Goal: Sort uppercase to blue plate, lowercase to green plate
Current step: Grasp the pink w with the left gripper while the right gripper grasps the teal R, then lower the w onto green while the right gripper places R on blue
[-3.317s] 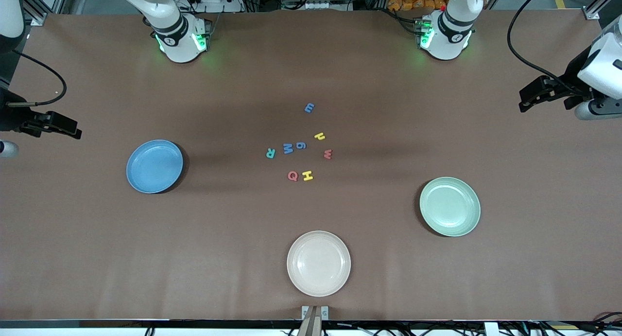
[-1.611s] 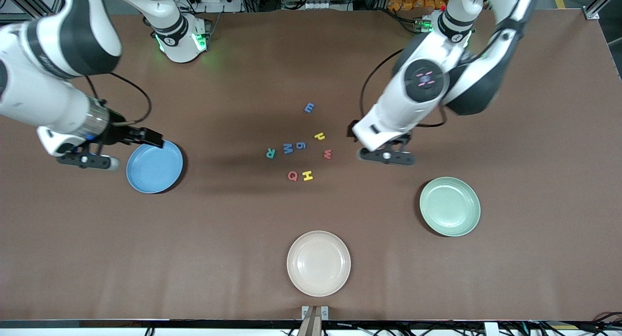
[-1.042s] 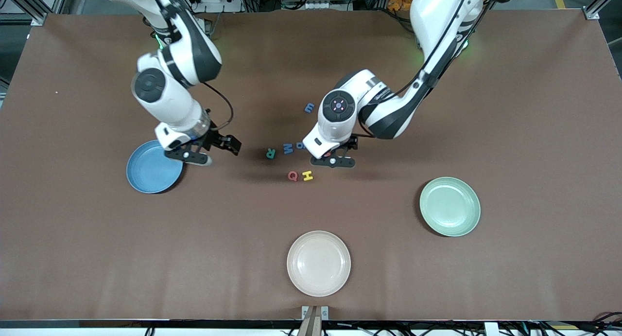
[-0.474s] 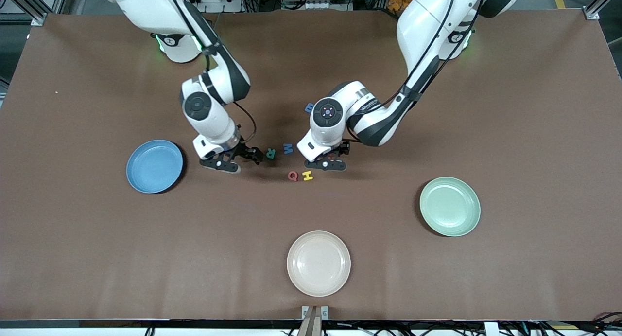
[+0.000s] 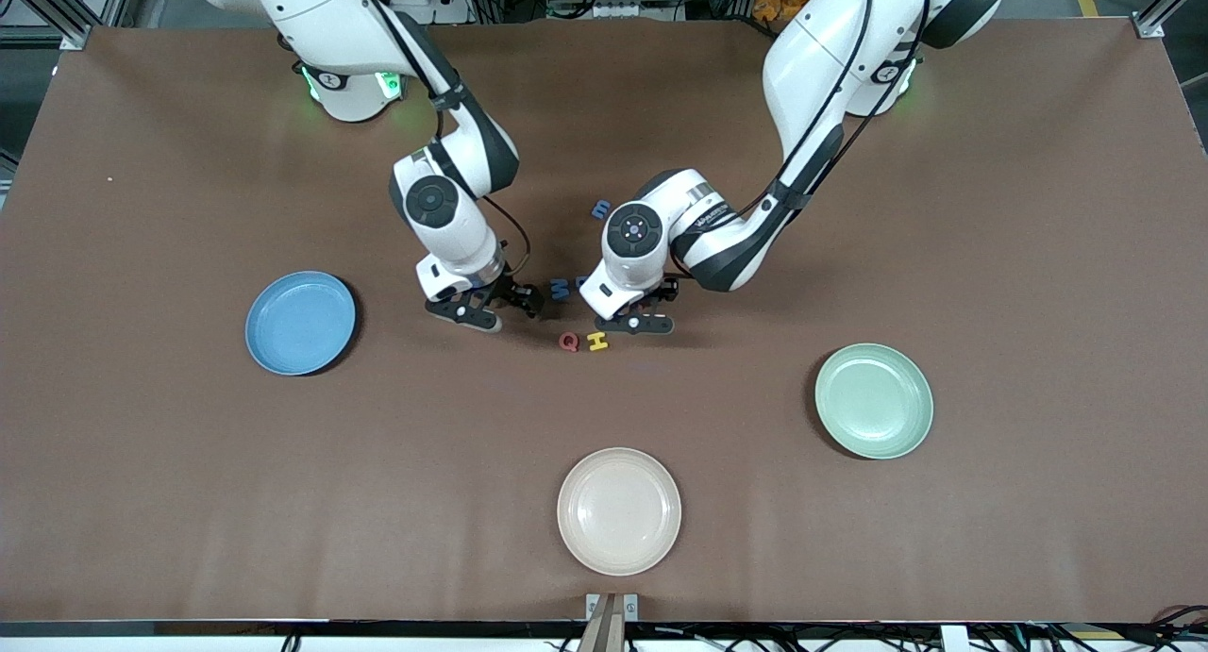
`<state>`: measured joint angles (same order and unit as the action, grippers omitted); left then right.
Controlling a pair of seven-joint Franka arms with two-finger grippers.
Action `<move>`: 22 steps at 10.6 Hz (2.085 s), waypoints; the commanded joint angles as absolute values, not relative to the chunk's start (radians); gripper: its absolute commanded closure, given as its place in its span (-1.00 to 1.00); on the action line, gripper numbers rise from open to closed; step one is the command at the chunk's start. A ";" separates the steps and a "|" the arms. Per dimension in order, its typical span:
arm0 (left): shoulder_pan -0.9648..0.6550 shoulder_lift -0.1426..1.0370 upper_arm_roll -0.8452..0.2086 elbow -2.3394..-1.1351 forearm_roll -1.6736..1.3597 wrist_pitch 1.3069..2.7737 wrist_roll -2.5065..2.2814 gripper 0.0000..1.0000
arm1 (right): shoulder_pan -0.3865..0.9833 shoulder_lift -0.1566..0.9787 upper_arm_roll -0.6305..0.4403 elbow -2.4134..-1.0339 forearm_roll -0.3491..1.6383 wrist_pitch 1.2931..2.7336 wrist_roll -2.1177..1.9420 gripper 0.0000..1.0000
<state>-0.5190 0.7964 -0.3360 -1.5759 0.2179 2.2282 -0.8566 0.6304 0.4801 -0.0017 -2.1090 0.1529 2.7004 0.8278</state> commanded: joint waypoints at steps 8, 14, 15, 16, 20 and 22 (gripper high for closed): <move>-0.519 0.815 -0.333 -1.566 0.261 2.246 -0.916 0.04 | 0.644 0.523 -0.012 -2.048 0.106 2.605 0.871 -0.22; -0.464 0.793 -0.328 -1.560 0.264 2.247 -0.905 1.00 | 0.672 0.541 -0.012 -2.031 0.066 2.600 0.910 -0.14; -0.412 0.748 -0.339 -1.563 0.264 2.238 -0.894 1.00 | 0.672 0.543 -0.012 -2.031 0.066 2.600 0.910 -0.08; -0.353 0.701 -0.362 -1.566 0.262 2.220 -0.855 1.00 | 0.672 0.545 -0.012 -2.031 0.064 2.599 0.908 -0.01; -0.071 0.643 -0.430 -1.568 0.262 2.166 -0.514 1.00 | 0.679 0.546 -0.012 -2.033 0.064 2.585 0.908 0.10; 0.039 0.650 -0.420 -1.568 0.259 2.166 -0.261 1.00 | 0.684 0.546 -0.012 -2.033 0.063 2.583 0.910 0.27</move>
